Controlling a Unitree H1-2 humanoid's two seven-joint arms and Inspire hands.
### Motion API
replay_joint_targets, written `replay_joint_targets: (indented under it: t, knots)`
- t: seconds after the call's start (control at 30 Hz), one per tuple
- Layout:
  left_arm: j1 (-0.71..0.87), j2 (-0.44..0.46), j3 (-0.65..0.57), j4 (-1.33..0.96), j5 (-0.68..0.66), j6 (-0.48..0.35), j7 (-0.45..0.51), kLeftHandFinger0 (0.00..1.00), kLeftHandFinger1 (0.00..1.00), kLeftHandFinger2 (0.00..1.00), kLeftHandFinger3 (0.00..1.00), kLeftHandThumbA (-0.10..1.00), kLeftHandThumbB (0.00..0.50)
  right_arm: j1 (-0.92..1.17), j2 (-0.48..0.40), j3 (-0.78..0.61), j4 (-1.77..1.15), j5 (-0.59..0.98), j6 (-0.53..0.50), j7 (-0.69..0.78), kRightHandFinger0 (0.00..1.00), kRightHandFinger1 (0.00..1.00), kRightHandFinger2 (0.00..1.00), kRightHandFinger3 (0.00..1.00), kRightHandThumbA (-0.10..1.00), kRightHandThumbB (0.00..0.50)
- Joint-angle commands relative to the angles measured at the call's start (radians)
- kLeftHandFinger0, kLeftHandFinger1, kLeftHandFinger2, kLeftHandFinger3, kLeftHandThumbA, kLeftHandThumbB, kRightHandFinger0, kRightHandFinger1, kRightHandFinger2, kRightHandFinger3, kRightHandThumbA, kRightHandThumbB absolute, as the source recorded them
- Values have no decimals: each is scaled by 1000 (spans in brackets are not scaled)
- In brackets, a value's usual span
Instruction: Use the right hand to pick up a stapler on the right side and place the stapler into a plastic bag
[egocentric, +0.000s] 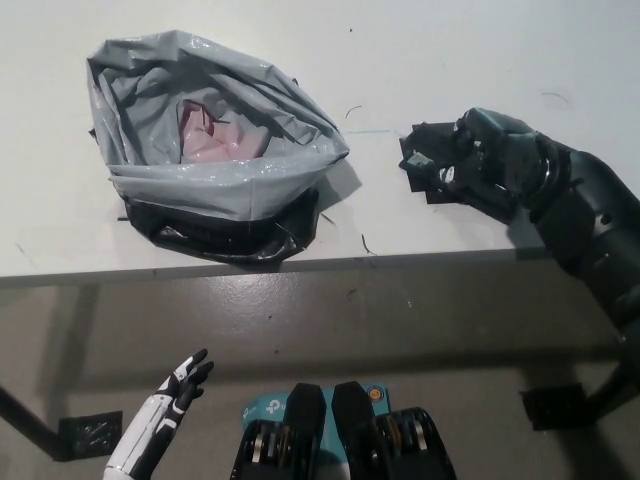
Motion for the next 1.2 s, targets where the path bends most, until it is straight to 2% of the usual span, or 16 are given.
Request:
replay_joint_targets:
  t: [0.0,0.07,0.1,0.17,0.23,0.27,0.3,0.37,0.43,0.5,0.57,0.63,0.73,0.87,1.0,1.17]
  knots:
    - [-10,18,9,-35,-4,-6,-20,1000,1000,1000,1000,1000,249,-39,-3,-87,9,78,-30,-33,134,327,471,334,532,163]
    - [-9,20,8,-37,1,-3,-20,1000,1000,1000,1000,1000,228,-35,0,-123,12,103,-31,-36,76,350,612,402,536,157]
    - [-9,23,7,-38,2,-3,-21,1000,1000,1000,1000,1000,225,-33,3,-146,14,113,-27,-34,107,421,694,462,536,155]
    - [-8,20,7,-39,-2,-4,-22,1000,1000,1000,1000,1000,226,-28,6,-181,17,130,-23,-33,68,485,803,611,544,149]
    - [-9,22,8,-41,-7,0,-25,1000,1000,1000,1000,1000,237,-26,13,-239,23,172,-8,-31,56,517,828,752,516,150]
    - [-11,23,8,-41,-5,1,-25,1000,1000,1000,1000,1000,230,-25,16,-264,25,190,-3,-31,111,551,837,845,516,148]
    - [-11,23,9,-41,-4,2,-26,1000,1000,1000,1000,1000,237,-24,19,-296,27,212,2,-31,108,542,815,872,501,148]
    - [-13,22,10,-38,0,-2,-26,1000,1000,1000,1000,1000,245,-24,25,-369,32,264,23,-31,95,496,761,804,508,157]
    - [-14,22,10,-34,2,-1,-27,1000,1000,1000,1000,1000,237,-19,32,-484,44,362,38,-27,77,466,773,872,484,167]
    - [-14,22,10,-32,2,-4,-28,1000,1000,1000,1000,1000,238,-14,39,-582,55,432,44,-18,20,419,755,829,434,171]
    - [-12,20,10,-33,2,1,-28,1000,1000,1000,1000,1000,237,-9,42,-651,62,478,51,-4,0,318,695,687,457,157]
    - [-10,20,10,-38,2,7,-28,1000,1000,1000,1000,1000,234,1,51,-752,66,554,59,14,0,233,678,634,427,140]
    - [-12,20,10,-30,1,-1,-29,1000,1000,1000,1000,1000,238,7,58,-869,76,645,87,40,0,170,625,641,413,118]
    - [-13,22,9,-32,7,-3,-27,1000,1000,1000,1000,1000,234,20,72,-955,78,682,86,58,0,119,544,675,520,126]
    - [-14,23,9,-32,7,0,-29,1000,1000,1000,1000,1000,222,26,86,-1005,78,698,84,63,0,86,511,661,517,150]
    - [-18,25,9,-35,11,6,-29,1000,1000,1000,1000,1000,212,19,100,-1077,78,749,105,71,0,86,533,701,526,128]
